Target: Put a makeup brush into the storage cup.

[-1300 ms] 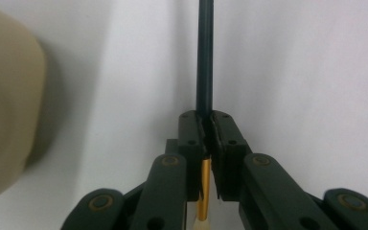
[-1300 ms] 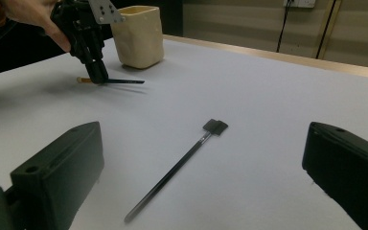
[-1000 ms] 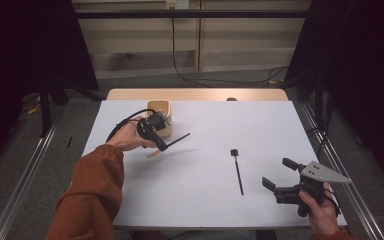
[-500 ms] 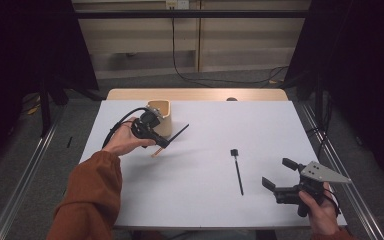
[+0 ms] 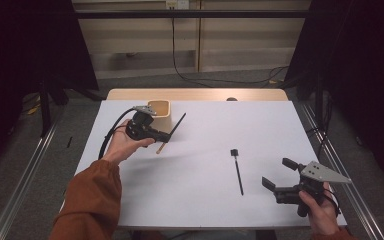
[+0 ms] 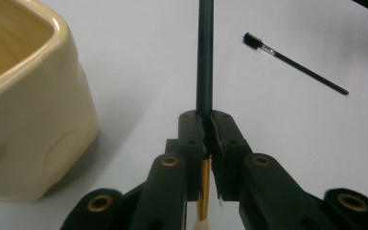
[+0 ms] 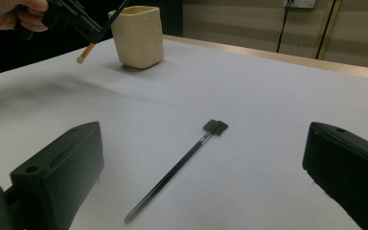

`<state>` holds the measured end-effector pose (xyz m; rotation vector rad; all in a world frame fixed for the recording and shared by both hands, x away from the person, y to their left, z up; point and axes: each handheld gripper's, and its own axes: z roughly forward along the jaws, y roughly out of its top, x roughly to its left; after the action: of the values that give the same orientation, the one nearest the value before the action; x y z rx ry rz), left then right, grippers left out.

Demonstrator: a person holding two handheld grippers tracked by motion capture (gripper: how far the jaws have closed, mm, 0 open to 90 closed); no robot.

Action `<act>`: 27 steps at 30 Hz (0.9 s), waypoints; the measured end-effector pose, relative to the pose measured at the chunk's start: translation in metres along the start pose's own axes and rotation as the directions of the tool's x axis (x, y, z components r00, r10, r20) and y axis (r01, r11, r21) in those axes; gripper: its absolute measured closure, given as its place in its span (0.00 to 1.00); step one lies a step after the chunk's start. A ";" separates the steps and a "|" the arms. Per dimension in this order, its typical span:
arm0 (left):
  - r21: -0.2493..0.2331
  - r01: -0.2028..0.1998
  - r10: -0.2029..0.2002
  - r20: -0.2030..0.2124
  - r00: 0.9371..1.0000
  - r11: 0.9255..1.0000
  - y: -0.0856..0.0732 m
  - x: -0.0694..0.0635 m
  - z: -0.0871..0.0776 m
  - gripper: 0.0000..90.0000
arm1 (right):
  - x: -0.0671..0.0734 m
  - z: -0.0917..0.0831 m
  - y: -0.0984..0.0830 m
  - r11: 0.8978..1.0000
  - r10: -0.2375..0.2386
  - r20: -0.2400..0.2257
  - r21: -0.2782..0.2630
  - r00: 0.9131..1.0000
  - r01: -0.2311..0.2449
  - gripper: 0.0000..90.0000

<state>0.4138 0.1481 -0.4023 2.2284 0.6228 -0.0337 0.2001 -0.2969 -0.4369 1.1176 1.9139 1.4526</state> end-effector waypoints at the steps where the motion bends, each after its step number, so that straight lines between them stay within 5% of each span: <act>1: -0.006 -0.009 0.009 -0.008 1.000 1.000 -0.001 -0.002 0.001 0.93 | 0.000 0.000 0.000 1.000 -0.002 0.001 0.001 1.000 0.002 0.00; 5: -0.069 -0.012 0.009 -0.045 0.999 0.998 -0.005 -0.006 0.000 0.93 | 0.000 0.000 0.000 1.000 -0.003 -0.001 0.003 1.000 0.003 0.00; 11: -0.216 -0.006 -0.009 -0.069 0.998 0.976 -0.014 -0.011 -0.004 0.93 | 0.000 0.000 0.000 1.000 -0.002 -0.001 0.001 1.000 0.002 0.00; 18: -0.292 -0.010 -0.003 -0.042 0.999 0.956 -0.017 -0.019 -0.007 0.93 | 0.001 0.000 0.000 1.000 -0.001 -0.001 0.002 1.000 0.001 0.00; 22: -0.358 -0.013 -0.005 -0.049 0.999 0.934 -0.021 -0.023 -0.010 0.93 | 0.001 -0.001 0.000 1.000 -0.003 -0.003 0.001 1.000 0.003 0.00; 27: -0.362 -0.019 0.005 -0.040 0.999 0.932 -0.024 -0.027 -0.015 0.93 | 0.001 -0.001 0.000 1.000 -0.004 -0.002 -0.002 1.000 0.004 0.00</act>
<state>0.3764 0.1608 -0.4034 1.8775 0.5841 0.1223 0.1989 -0.2968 -0.4366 1.1117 1.9151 1.4539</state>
